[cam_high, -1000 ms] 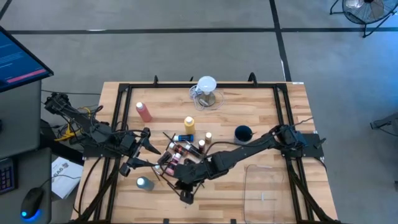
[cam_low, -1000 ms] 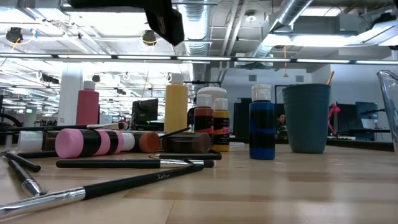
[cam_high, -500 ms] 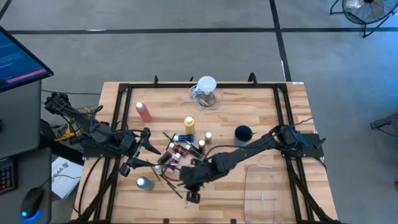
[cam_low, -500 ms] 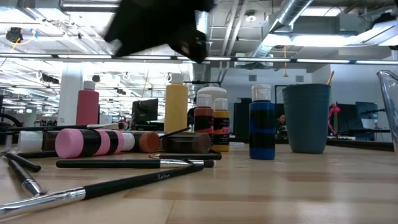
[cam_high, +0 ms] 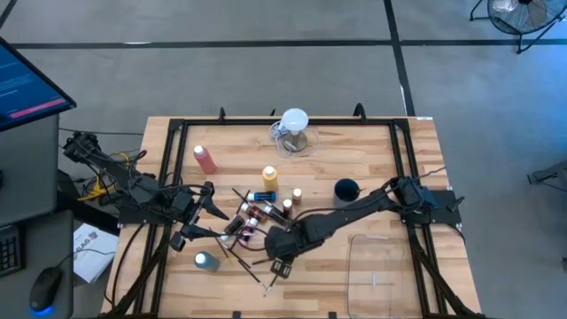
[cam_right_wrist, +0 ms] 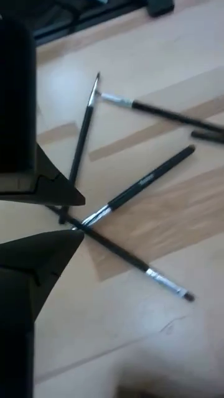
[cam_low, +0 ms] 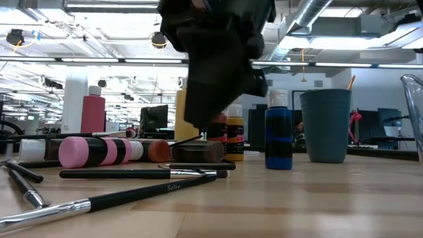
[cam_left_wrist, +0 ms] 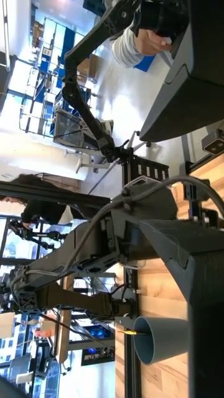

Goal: Pick & Place Paint Supplies
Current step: Put the black silver paintbrush into the blue cup

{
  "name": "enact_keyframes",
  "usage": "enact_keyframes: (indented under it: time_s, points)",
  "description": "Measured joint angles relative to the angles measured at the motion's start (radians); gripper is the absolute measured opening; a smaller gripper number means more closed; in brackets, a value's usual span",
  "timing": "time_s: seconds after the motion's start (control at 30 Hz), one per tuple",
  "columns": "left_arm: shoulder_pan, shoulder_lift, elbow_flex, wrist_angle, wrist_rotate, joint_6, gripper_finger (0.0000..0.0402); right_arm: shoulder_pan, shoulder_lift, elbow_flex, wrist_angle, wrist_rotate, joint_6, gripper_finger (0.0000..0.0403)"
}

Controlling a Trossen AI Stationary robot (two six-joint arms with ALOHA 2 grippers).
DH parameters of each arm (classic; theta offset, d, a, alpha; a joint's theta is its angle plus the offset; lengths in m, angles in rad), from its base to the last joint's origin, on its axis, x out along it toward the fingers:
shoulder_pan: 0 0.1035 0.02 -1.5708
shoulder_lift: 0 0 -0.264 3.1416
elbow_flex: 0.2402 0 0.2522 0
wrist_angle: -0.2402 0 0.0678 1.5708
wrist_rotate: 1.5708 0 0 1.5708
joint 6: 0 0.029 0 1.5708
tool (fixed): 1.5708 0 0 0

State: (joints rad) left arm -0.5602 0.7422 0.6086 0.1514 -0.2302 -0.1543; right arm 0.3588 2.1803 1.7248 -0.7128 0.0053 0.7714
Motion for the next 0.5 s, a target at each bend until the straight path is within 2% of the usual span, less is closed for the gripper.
enact_keyframes:
  time_s: [0.5]
  points:
    - [0.0,0.0,0.0,0.002,0.0,0.0,0.0204,-0.002,0.0,0.0,0.033,-0.004,0.01,0.0075]
